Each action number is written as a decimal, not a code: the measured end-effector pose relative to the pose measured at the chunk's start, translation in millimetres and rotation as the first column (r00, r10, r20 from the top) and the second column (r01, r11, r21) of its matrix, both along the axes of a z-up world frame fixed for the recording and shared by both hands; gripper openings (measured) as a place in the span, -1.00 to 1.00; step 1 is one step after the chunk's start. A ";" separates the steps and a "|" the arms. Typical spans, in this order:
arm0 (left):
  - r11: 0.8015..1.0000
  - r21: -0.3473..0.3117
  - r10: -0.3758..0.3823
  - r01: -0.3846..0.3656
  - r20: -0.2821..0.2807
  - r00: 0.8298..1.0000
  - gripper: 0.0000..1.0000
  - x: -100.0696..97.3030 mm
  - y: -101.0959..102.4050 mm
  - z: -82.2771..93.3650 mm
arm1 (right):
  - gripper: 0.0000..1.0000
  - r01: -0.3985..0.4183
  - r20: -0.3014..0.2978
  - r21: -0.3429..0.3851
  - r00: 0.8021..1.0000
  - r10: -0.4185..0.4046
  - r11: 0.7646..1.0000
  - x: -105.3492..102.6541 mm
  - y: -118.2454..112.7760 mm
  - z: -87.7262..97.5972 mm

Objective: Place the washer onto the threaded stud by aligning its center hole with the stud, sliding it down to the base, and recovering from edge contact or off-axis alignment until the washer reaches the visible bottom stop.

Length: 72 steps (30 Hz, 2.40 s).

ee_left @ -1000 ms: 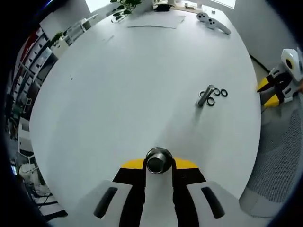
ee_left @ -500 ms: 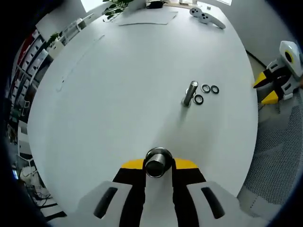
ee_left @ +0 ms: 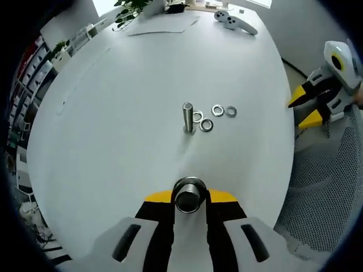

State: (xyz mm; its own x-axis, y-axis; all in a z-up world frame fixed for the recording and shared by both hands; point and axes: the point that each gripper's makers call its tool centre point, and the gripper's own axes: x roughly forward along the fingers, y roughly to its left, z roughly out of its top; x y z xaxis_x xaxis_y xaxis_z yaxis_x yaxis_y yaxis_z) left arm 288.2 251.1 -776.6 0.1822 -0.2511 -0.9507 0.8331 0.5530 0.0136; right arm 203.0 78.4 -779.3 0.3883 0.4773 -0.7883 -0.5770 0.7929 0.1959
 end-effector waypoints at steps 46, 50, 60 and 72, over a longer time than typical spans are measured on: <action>0.741 -0.328 0.652 -0.586 0.140 0.745 -0.44 -114.4 117.5 67.1 | -0.45 -0.025 -0.012 0.013 1.000 0.026 1.000 -3.7 3.7 -0.5; 0.707 -0.354 0.689 -0.612 0.153 0.708 -0.41 -127.2 122.6 62.4 | -0.45 -0.050 -0.013 0.008 0.999 0.050 0.999 -5.6 5.6 -1.1; 0.575 -0.452 0.779 -0.683 0.048 0.625 -0.37 -137.1 112.2 48.7 | -0.46 -0.042 -0.017 0.013 0.999 0.043 0.999 -6.5 5.3 -1.3; 0.576 -0.403 0.788 -0.711 0.040 0.615 -0.36 -147.0 112.0 27.8 | -0.45 -0.028 -0.019 0.016 0.999 0.028 0.999 -5.2 4.6 -1.4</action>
